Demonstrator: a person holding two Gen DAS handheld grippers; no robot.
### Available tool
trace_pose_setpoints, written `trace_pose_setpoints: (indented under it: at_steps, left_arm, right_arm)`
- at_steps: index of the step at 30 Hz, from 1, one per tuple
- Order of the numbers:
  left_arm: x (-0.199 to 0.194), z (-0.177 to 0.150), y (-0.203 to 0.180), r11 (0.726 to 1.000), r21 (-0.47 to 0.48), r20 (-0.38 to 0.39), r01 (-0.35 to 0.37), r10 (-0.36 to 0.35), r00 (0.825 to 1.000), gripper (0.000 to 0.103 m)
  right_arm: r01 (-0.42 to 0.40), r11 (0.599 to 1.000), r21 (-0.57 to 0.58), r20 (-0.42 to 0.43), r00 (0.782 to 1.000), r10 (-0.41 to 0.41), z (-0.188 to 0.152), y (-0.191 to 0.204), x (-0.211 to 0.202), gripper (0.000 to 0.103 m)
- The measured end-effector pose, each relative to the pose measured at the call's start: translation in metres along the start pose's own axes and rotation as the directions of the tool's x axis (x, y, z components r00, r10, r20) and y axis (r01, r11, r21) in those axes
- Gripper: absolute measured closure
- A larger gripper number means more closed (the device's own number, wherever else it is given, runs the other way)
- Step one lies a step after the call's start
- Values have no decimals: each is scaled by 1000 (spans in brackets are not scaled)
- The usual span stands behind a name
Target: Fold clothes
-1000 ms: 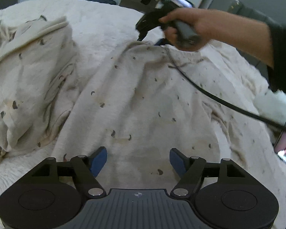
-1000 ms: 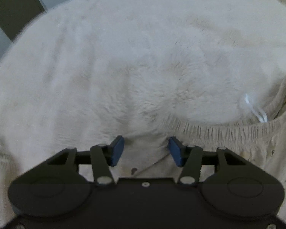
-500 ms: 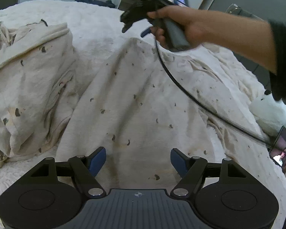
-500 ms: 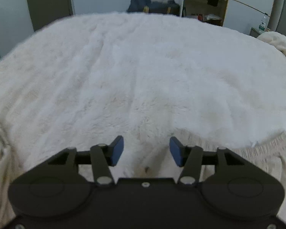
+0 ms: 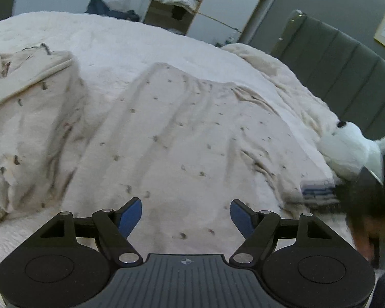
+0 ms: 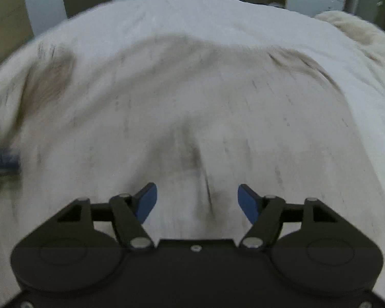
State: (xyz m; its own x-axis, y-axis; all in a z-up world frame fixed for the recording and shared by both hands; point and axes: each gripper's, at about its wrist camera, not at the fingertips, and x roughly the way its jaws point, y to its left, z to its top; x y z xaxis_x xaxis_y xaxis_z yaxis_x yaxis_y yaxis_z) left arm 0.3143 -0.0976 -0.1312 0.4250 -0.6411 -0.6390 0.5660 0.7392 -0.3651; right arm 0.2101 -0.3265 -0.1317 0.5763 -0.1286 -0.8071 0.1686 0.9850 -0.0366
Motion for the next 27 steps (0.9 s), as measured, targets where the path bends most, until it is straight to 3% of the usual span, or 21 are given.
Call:
trace_pose_setpoints:
  at_steps: [2,5,9,12,14,16,19,21,22,24,25,27]
  left_arm:
    - [-4,-6,-9,999,23,1,24,-24,1000,32]
    - [-7,-21,-23,997,49,-15,52,-51,999,32]
    - [-5,-43,-34,996,37,-38,80,-79,996,32]
    - [-3,-59,-36,992,-6,-49,122,-122,991,33]
    - [0,-74,-37,987,-62,-60,150,-153,986,33]
    - [-4,-87,-47,993,-37,-48,115,-117,992,33]
    - [-13,-107,-65,998,15,-26,58,-57,998,33]
    - [-19,-122,-83,997,65,-17,34,-33,999,43]
    - [-22,-130,-100,990,134,-12,31,-30,999,54]
    - [-26,-142,-119,973,226,2,45,-47,999,61]
    - [-25,-147,-123,969,241,-6,60,-61,998,68]
    - [-19,-156,-124,969,231,-53,83,-72,996,86]
  right_arm:
    - [40,998,49,18,999,-41,-57,7,-29,35]
    - [74,992,98,-25,997,-72,-117,14,-54,35]
    - [41,992,119,-39,999,-37,-171,25,-84,35]
    - [8,999,45,-67,998,-5,-201,41,-109,35]
    - [-3,1000,-4,-64,998,3,-205,44,-126,35]
    - [-18,999,-44,-37,999,17,-203,45,-142,35]
    - [71,990,-122,79,995,-61,-194,45,-162,35]
    - [131,978,-161,121,986,-112,-186,45,-162,35]
    - [144,974,-176,103,987,-127,-179,44,-152,35]
    - [150,968,-201,48,989,-143,-171,47,-131,39]
    - [156,964,-214,26,988,-154,-168,49,-122,45]
    - [148,963,-224,9,989,-150,-166,54,-114,46]
